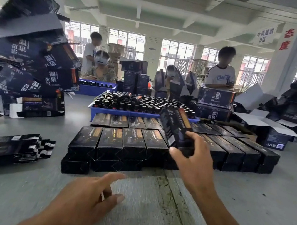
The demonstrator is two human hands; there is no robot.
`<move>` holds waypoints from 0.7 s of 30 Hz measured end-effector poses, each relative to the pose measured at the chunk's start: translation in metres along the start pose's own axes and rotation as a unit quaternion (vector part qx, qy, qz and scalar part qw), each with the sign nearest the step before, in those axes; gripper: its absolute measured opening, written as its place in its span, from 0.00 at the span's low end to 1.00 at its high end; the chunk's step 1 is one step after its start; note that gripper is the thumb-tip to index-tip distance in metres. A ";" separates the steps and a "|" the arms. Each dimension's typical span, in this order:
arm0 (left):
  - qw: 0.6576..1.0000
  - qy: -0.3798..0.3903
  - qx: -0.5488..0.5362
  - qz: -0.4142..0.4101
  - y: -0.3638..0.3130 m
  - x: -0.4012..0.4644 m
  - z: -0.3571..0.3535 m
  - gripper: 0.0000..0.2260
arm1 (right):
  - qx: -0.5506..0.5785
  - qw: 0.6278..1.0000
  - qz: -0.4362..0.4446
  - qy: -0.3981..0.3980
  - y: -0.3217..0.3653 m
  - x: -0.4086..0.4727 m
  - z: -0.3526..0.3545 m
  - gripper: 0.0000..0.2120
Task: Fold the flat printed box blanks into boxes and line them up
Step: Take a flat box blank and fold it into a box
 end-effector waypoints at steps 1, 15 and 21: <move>1.000 0.001 0.002 -0.002 0.000 0.000 -0.001 0.24 | -0.006 1.000 -0.011 -0.012 -0.006 0.006 0.003 0.27; 1.000 0.023 0.018 0.008 0.005 -0.001 -0.004 0.20 | -0.295 0.952 0.025 0.074 -0.026 0.051 -0.030 0.23; 0.999 0.021 0.031 0.021 0.005 -0.001 0.004 0.13 | -0.186 0.972 0.143 -0.007 0.022 0.018 -0.013 0.25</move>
Point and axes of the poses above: each hand's wrist, its own x-axis towards the middle knuckle, its own z-axis out of the back of the hand, y = z × x, the point moved 7 cm from there along x, towards the middle knuckle, and after that the axes turned 15 degrees about -y, right-handed, at the moved point
